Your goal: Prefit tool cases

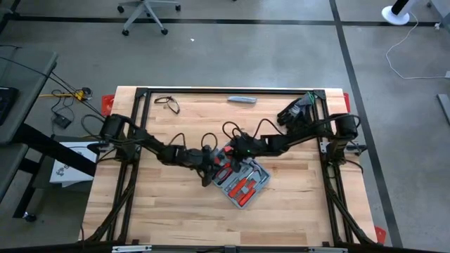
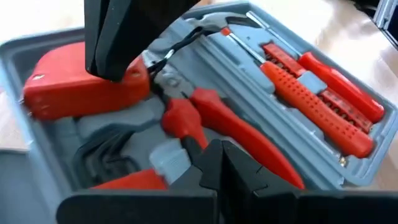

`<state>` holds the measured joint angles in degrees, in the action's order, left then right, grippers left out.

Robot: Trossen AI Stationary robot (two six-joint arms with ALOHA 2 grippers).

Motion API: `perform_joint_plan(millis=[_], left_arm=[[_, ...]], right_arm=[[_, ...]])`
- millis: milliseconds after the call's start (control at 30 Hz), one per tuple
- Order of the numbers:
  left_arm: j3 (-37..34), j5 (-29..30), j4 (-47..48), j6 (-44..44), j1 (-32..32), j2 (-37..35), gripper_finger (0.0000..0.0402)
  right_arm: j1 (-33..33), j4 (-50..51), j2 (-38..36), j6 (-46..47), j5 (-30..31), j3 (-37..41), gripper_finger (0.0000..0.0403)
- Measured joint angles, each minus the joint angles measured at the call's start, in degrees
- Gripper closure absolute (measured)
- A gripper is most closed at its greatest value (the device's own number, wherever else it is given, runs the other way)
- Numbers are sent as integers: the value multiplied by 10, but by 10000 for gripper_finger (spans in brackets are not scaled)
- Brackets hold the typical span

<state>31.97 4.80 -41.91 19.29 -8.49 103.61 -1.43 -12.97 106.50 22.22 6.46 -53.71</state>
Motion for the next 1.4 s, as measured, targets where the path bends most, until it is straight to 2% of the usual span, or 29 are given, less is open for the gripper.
perform_joint_plan(millis=[300, 633, 767, 900, 1133, 1267, 1400], left_arm=[[0, -5, 19, -3, 3, -2, 401], [0, -5, 26, -3, 3, -2, 401], [0, -5, 27, -4, 3, -2, 401], [0, -5, 29, -4, 3, -2, 401], [-1, -7, 30, -4, 3, -2, 401], [-1, -7, 30, -10, 3, -1, 401], [-1, -7, 30, -9, 3, -1, 401]], right_arm=[[19, 45, 7, 36, 16, -2, 402], [-7, 49, 10, 14, 14, -28, 403], [-11, 89, 16, 23, 13, -28, 403], [-10, 136, 20, 34, 52, -28, 403], [-18, 95, 19, 17, 10, -28, 403], [-19, 93, 6, -13, 29, -28, 403], [19, 93, -22, -51, 50, -28, 403]])
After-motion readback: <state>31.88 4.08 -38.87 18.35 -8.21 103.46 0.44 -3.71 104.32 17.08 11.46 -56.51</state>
